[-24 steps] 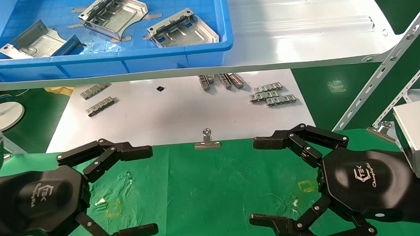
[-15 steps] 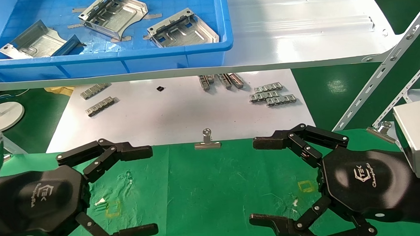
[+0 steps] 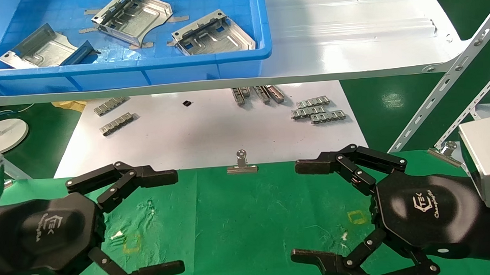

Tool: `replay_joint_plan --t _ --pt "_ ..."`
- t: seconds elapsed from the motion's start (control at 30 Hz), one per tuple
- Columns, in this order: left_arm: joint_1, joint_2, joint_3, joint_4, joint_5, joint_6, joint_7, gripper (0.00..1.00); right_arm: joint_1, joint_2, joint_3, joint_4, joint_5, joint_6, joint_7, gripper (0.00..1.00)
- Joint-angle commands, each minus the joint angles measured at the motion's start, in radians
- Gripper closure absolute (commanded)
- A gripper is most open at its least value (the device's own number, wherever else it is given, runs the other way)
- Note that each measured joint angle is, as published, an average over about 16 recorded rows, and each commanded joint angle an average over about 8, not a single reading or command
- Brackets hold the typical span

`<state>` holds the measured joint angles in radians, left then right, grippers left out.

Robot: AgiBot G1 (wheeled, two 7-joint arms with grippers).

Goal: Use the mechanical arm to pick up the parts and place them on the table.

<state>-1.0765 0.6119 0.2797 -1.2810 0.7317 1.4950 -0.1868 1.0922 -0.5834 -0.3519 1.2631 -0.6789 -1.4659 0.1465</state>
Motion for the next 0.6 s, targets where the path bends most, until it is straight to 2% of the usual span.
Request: replay_joint_plan --t 0.03,0.07,0.33,0.6 --pt "0.0 0.0 0.0 0.0 0.0 0.0 0.0 0.0 0.0 0.0 0.0 0.0 0.0 0.0 0.0 0.0" --pt "0.0 0.0 0.0 0.0 0.0 0.0 0.0 0.0 0.0 0.0 0.0 0.0 0.0 0.0 0.0 0.0" --pt "0.0 0.0 0.0 0.0 0.0 0.0 0.0 0.0 0.0 0.0 0.0 0.0 0.0 0.0 0.0 1.0" --pt "0.0 0.0 0.0 0.0 0.0 0.0 0.0 0.0 0.0 0.0 0.0 0.0 0.0 0.0 0.0 1.0"
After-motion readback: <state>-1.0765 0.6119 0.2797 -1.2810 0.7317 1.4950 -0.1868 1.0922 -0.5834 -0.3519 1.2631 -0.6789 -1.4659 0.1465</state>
